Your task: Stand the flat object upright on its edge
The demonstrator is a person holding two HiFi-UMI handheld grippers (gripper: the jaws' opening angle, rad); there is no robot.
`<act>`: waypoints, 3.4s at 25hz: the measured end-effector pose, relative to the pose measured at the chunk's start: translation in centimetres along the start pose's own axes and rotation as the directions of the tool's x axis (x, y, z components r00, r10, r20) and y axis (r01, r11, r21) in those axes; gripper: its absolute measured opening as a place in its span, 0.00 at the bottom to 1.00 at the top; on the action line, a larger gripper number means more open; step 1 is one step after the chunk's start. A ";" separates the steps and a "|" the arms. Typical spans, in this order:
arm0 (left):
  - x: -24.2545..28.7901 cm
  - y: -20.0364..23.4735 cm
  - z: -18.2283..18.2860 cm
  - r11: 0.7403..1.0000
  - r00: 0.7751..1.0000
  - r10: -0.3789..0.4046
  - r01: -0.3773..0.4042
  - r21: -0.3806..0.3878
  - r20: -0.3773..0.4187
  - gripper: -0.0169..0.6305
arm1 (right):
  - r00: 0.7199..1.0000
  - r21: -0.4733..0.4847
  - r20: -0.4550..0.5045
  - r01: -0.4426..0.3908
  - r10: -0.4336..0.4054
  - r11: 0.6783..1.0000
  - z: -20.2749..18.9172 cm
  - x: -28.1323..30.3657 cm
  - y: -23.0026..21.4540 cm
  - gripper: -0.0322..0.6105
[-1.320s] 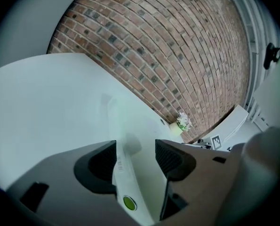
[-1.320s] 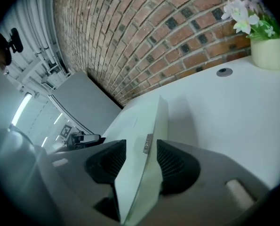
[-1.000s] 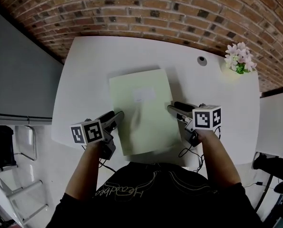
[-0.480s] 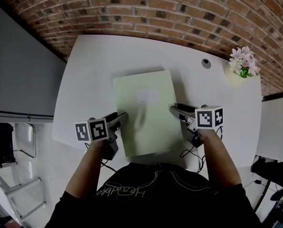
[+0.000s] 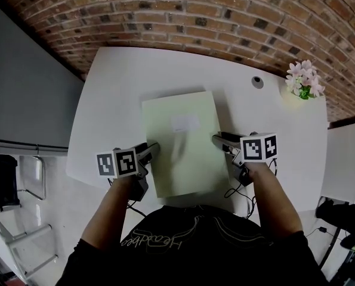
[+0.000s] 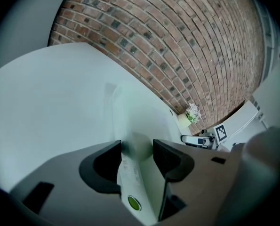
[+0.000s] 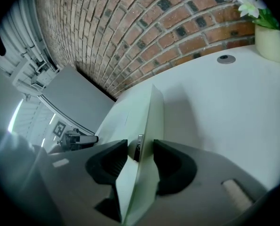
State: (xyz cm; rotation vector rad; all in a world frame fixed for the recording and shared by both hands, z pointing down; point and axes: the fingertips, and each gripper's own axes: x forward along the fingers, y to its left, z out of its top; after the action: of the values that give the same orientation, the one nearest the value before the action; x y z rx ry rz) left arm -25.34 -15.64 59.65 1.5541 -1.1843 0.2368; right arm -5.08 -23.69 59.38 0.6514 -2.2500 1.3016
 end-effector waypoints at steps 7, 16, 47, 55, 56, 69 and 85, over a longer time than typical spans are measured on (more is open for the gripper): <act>0.0 -0.1 0.1 1.000 1.000 0.026 -0.026 -0.005 0.004 0.36 | 1.000 -0.016 0.002 0.012 -0.012 1.000 0.1 -0.1 0.0 0.31; -0.1 -0.5 0.1 0.998 0.999 0.052 -0.052 -0.018 -0.001 0.35 | 1.000 -0.027 -0.015 0.020 -0.021 0.999 0.1 -0.3 -0.1 0.30; -5.6 -9.0 -1.7 0.980 0.978 0.065 -0.100 0.170 0.199 0.35 | 0.992 -0.211 0.118 0.077 -0.052 0.974 -1.2 -9.1 3.6 0.30; -7.9 -12.0 -1.4 0.950 0.958 0.042 -0.126 0.286 0.282 0.34 | 0.977 -0.313 0.210 0.115 -0.050 0.943 -0.6 -12.0 5.6 0.29; -8.2 -12.3 -1.2 0.947 0.954 0.034 -0.125 0.296 0.297 0.34 | 0.974 -0.326 0.223 0.120 -0.047 0.938 -0.4 -12.3 5.8 0.29; -11.1 -15.6 0.6 0.876 0.907 -0.093 -0.122 0.468 0.411 0.34 | 0.916 -0.493 0.398 0.172 0.046 0.853 2.2 -16.1 9.5 0.29; -11.1 -16.6 2.3 0.701 0.871 -0.109 -0.275 0.658 0.479 0.33 | 0.864 -0.629 0.503 0.354 0.015 0.692 3.7 -16.8 10.0 0.26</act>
State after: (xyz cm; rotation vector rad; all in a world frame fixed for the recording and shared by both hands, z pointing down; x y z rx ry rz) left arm -18.77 -13.36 40.80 2.3458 -1.6915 0.4206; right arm 1.50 -19.69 41.09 0.9113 -2.7099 0.0851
